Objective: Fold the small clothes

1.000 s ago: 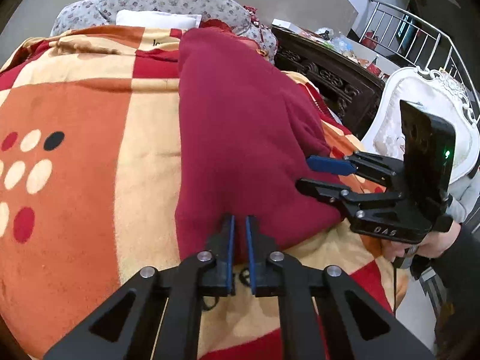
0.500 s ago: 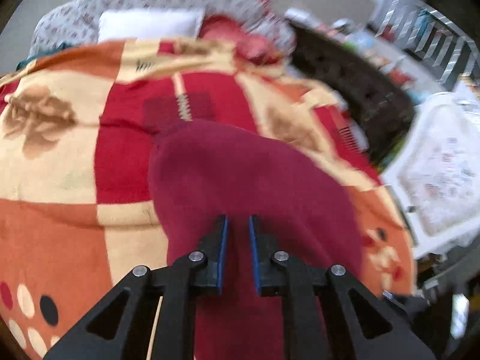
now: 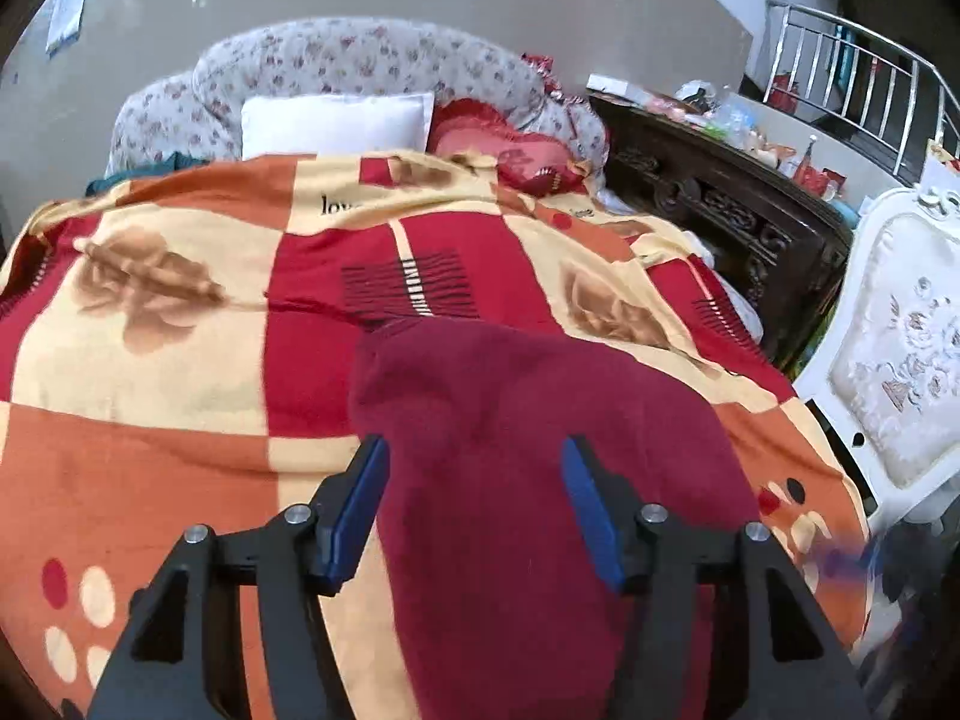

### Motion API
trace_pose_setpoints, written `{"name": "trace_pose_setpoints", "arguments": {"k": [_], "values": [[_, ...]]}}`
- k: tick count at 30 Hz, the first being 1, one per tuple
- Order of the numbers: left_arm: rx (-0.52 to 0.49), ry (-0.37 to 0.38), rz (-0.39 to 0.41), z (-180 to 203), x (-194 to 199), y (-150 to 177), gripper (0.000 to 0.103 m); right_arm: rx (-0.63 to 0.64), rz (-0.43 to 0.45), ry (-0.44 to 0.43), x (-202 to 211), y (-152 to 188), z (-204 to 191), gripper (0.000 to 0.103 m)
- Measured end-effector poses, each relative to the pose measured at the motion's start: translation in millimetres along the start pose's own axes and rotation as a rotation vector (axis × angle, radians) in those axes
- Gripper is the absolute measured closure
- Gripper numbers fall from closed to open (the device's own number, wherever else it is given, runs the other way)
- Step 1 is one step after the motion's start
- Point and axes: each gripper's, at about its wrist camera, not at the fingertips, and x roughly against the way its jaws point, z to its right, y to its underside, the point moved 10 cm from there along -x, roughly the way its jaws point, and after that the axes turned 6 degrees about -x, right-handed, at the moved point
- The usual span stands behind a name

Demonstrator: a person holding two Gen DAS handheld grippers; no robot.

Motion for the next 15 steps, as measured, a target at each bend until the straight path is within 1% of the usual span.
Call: {"name": "trace_pose_setpoints", "arguments": {"k": [1,2,3,4,6,7,9,11,13,15], "values": [[0.000,0.002,-0.003,1,2,5,0.045,-0.025,0.032,0.059,5,-17,11,0.049],[0.002,-0.009,-0.002,0,3,8,0.045,-0.040,0.046,0.114,4,-30,21,0.046],[0.005,-0.028,-0.001,-2,2,10,0.045,-0.056,0.042,0.150,-3,-42,31,0.046],[0.019,-0.027,-0.008,-3,0,16,0.045,-0.062,0.018,0.151,-15,-49,35,0.047],[0.048,0.007,-0.043,-2,-9,26,0.045,-0.025,-0.009,0.157,-38,-57,37,0.047],[0.055,0.003,-0.071,-3,-18,34,0.045,-0.017,-0.027,0.158,-50,-58,39,0.047],[0.063,-0.007,-0.103,-5,-31,45,0.045,-0.055,-0.121,0.166,-86,-49,55,0.047],[0.111,0.030,-0.128,-10,-42,53,0.042,-0.079,-0.167,0.169,-107,-38,69,0.047],[0.208,0.091,-0.158,-19,-54,60,0.040,-0.111,-0.167,0.176,-120,-28,82,0.048],[0.217,0.099,-0.167,-19,-56,60,0.039,-0.109,-0.155,0.185,-123,-23,84,0.048]]}}
